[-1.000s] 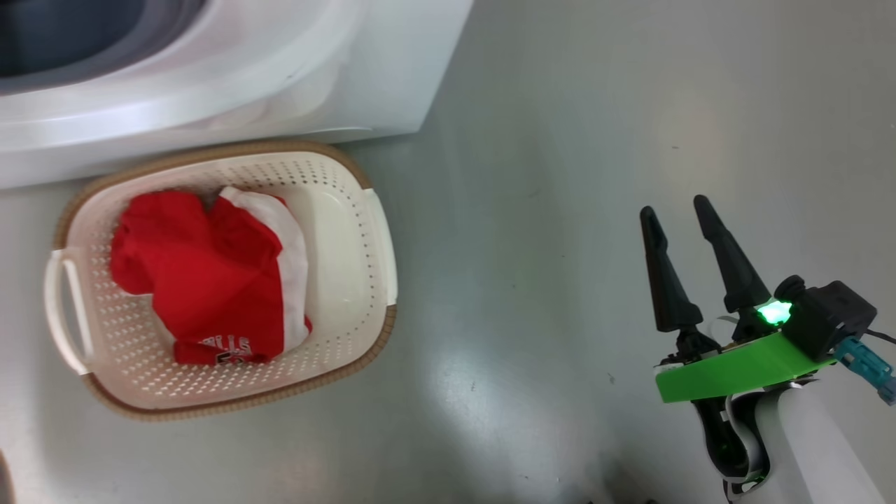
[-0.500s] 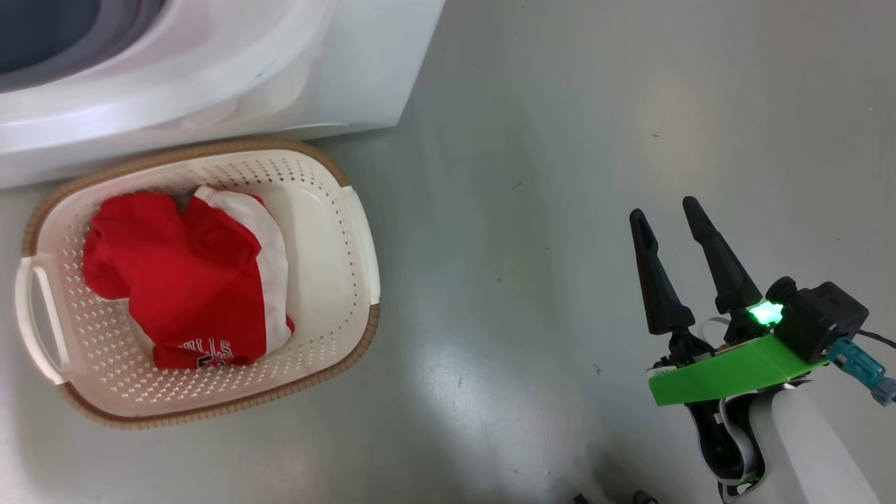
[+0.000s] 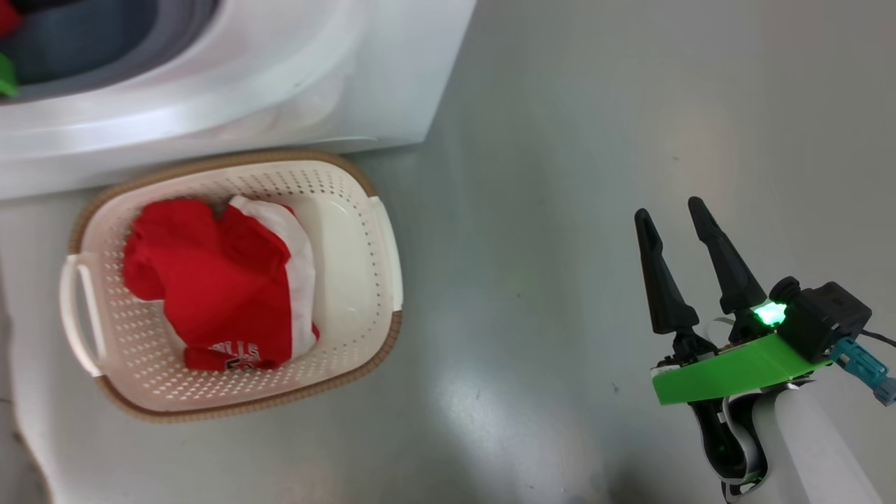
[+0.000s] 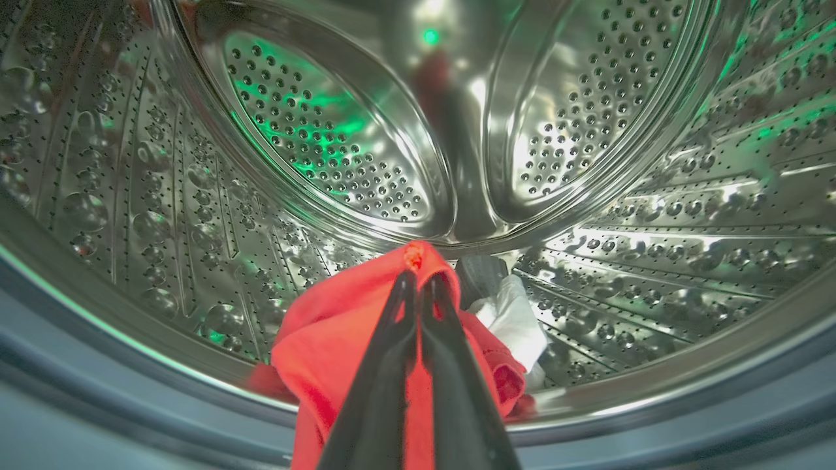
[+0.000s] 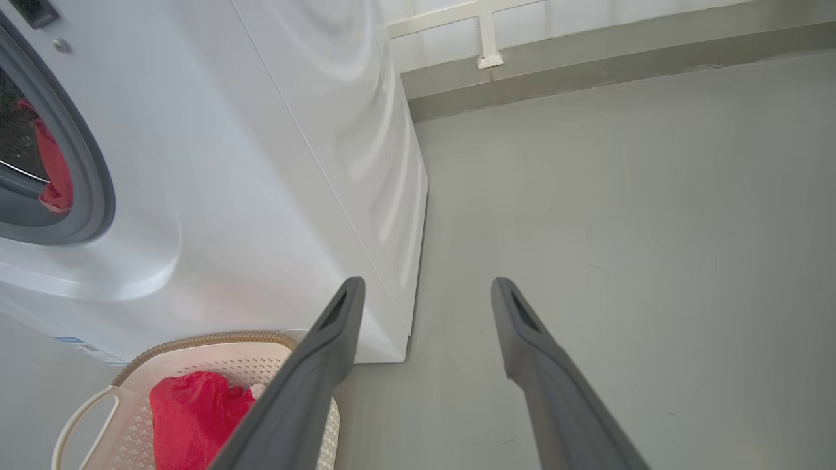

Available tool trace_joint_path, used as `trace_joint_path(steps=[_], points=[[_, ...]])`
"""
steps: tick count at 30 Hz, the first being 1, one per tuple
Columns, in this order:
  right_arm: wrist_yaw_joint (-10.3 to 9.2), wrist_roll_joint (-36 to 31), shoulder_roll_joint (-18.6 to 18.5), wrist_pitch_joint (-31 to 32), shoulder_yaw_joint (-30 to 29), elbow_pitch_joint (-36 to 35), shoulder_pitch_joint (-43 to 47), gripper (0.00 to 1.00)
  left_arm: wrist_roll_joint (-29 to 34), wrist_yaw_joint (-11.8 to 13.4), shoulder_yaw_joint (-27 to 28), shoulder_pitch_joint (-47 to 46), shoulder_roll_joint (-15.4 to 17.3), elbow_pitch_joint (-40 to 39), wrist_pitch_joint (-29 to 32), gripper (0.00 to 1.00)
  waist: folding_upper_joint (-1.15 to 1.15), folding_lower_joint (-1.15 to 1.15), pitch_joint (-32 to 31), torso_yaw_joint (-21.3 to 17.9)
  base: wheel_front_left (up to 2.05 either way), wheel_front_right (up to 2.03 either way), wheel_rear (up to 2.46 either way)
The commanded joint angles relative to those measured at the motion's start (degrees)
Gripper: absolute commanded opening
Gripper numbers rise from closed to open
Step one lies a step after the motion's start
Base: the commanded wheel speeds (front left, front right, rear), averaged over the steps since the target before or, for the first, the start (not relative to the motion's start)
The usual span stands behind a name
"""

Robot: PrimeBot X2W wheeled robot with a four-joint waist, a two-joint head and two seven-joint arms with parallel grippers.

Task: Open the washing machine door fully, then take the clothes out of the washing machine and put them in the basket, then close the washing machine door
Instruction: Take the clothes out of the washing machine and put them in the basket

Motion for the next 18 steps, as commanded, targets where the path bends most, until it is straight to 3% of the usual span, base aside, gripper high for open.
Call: trace_joint_path(steps=[1, 18], points=[[0.36, -0.5, -0.1, -0.4, 0.7, -0.9, 0.8, 1.00, -0.8, -0.6, 1.7, 3.1, 1.8, -3.7, -0.3, 0.00, 0.00, 0.00, -1.5, 1.4, 0.00, 0.00, 0.00], [0.36, -2.3, -0.1, -0.4, -2.1, 0.4, 4.4, 1.00, -3.6, -4.6, 10.2, 26.1, -9.2, -32.9, -0.3, 0.00, 0.00, 0.00, -9.2, 7.2, 0.00, 0.00, 0.00]])
